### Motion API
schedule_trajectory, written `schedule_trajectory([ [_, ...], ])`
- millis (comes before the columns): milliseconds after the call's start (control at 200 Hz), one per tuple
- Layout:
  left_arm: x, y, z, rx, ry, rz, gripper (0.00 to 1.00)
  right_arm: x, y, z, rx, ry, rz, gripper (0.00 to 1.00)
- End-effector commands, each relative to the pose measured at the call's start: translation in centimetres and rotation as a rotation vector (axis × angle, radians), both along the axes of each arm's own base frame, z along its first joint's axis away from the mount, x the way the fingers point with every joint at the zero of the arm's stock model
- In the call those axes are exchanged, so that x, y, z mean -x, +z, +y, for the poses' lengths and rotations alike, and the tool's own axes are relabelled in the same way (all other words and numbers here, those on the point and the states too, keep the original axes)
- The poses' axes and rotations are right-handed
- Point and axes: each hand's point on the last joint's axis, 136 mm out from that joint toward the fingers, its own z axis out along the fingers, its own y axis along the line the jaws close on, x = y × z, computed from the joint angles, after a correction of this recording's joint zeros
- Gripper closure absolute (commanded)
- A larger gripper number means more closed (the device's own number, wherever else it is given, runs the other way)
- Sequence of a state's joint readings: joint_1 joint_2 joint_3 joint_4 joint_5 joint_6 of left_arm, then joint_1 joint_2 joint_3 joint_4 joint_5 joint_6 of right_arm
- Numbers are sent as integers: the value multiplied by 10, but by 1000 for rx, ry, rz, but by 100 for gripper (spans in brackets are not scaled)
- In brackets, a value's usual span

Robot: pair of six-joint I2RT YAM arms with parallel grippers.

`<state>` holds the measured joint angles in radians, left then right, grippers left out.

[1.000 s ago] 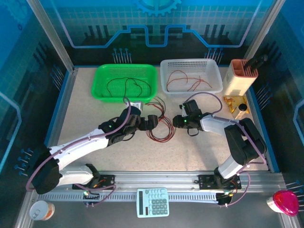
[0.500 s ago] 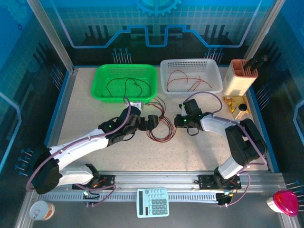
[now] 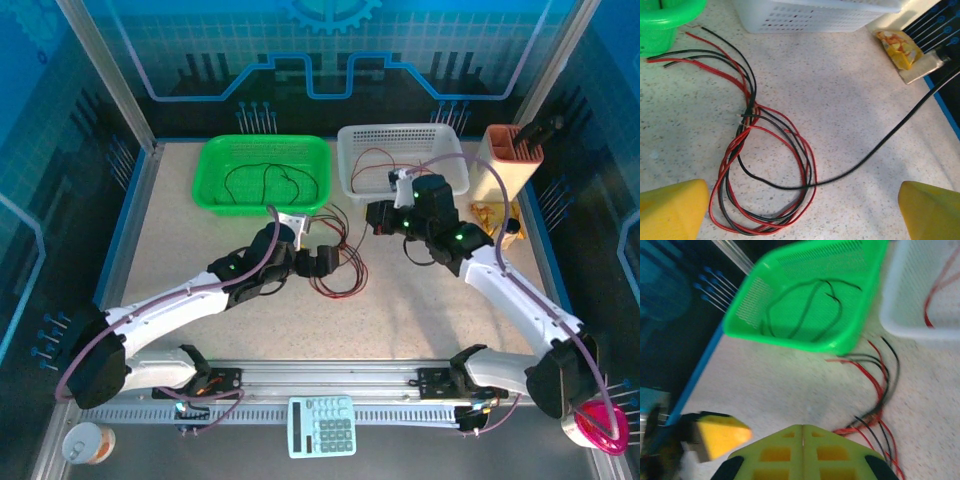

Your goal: Untangle the cables

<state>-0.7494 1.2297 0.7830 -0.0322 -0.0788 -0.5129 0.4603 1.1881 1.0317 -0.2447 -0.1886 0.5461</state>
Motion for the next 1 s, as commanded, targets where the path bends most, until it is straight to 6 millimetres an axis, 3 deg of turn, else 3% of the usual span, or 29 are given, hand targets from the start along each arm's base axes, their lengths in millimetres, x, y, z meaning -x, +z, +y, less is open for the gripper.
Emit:
schedule_trajectory([
  [0, -2, 56, -23, 84, -104, -135, 8, 19, 35, 12, -28, 64, -33, 100],
  [160, -5, 93, -38, 141, -162, -209, 18, 29, 64, 22, -61, 112, -80, 100],
  [330, -1, 115, -55, 231, -229, -230, 29, 34, 70, 26, -91, 131, -78, 100],
  [615, -6, 109, -66, 254, -249, -213, 47, 37, 74, 31, -125, 152, -77, 100],
  [840, -14, 111, -75, 254, -255, -217, 52, 37, 72, 34, -142, 160, -70, 100],
  [995, -19, 110, -82, 261, -265, -212, 63, 36, 70, 35, -147, 164, -64, 100],
])
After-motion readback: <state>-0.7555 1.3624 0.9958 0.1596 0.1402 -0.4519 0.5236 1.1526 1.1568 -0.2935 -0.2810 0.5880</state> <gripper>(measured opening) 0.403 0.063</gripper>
